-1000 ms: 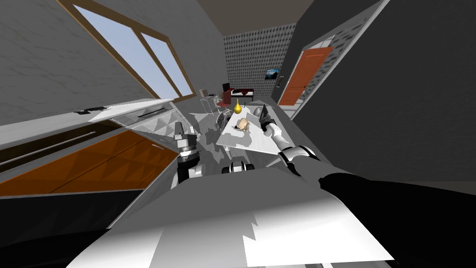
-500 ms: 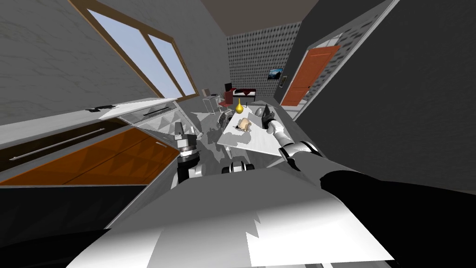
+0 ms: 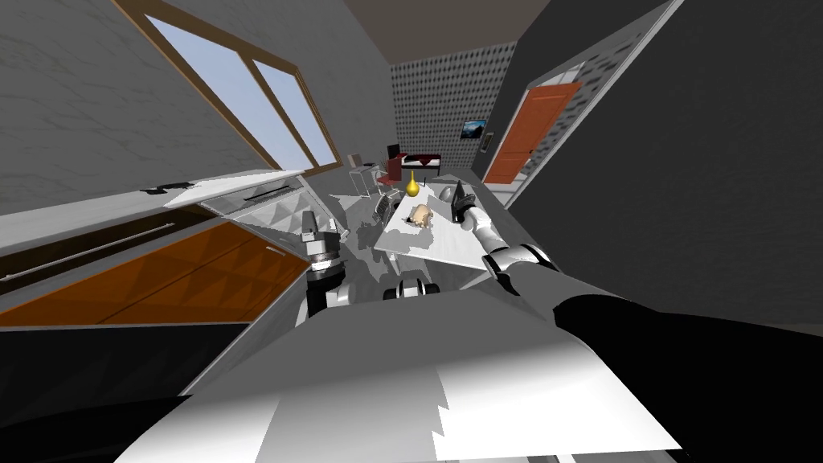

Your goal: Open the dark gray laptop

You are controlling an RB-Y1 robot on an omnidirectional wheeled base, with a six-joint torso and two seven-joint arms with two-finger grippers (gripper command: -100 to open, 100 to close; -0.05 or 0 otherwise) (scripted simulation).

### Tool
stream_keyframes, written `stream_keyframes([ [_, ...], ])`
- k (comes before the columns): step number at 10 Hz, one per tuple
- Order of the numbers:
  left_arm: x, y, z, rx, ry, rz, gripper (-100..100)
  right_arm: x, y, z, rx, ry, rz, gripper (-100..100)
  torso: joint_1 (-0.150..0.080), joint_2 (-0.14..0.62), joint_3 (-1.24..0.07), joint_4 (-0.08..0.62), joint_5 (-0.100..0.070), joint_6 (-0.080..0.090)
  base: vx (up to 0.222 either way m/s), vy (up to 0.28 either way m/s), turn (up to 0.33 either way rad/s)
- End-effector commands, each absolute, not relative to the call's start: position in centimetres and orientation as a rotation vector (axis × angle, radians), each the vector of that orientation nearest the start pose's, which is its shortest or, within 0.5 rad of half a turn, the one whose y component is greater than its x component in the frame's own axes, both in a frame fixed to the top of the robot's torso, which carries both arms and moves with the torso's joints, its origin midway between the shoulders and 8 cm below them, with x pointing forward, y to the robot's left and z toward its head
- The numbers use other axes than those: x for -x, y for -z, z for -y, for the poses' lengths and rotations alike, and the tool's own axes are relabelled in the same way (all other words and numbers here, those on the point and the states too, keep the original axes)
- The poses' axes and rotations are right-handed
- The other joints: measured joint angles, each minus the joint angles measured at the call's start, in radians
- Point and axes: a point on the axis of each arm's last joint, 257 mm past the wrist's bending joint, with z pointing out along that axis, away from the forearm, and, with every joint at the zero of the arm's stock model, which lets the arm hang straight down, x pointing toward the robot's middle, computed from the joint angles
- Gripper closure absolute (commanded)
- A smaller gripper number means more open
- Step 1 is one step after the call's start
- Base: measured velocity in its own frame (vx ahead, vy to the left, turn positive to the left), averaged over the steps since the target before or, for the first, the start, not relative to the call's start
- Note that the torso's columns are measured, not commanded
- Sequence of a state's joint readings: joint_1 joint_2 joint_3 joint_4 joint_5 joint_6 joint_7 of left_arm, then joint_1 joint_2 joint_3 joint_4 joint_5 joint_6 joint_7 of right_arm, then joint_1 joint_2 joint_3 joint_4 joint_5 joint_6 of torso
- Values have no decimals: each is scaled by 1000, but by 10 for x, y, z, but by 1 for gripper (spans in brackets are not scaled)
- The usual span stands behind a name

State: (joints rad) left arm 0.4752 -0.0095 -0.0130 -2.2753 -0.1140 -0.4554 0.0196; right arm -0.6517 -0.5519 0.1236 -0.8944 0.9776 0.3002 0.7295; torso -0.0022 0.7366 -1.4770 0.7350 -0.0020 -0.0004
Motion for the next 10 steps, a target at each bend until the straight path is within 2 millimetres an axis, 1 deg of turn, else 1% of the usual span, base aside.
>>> stream_keyframes([
  [1,-357,-21,-262,625,1262,-684,0,-685,131,438,245,713,-1631,100,-3,-1,-1,0,-1,2,2,-71,-55],
  [2,-357,-21,-262,625,1262,-684,0,-684,133,432,192,641,-1628,100,-4,-2,-1,-1,-2,4,21,-92,-100],
  [5,-357,-21,-262,625,1262,-684,0,-683,135,424,114,535,-1621,100,-7,-3,-2,-2,-3,7,15,-80,-80],
  [6,-357,-21,-262,625,1262,-684,0,-687,127,419,138,549,-1608,100,-6,-2,-2,-3,-3,8,-1,-23,-7],
  [7,-357,-21,-262,625,1262,-684,0,-681,140,412,86,445,-1612,100,-2,-2,-1,-1,0,4,54,-28,-153],
  [8,-357,-21,-262,625,1262,-684,0,-678,147,410,60,400,-1614,100,-1,-2,-1,-2,0,6,92,-34,-177],
  [9,-357,-21,-262,625,1262,-684,0,-674,154,407,36,354,-1615,100,-3,-3,-2,-3,-1,5,90,-40,-145],
  [10,-357,-21,-262,625,1262,-684,0,-674,154,407,36,354,-1615,100,-5,-4,-3,-3,-2,4,46,-25,-59],
])
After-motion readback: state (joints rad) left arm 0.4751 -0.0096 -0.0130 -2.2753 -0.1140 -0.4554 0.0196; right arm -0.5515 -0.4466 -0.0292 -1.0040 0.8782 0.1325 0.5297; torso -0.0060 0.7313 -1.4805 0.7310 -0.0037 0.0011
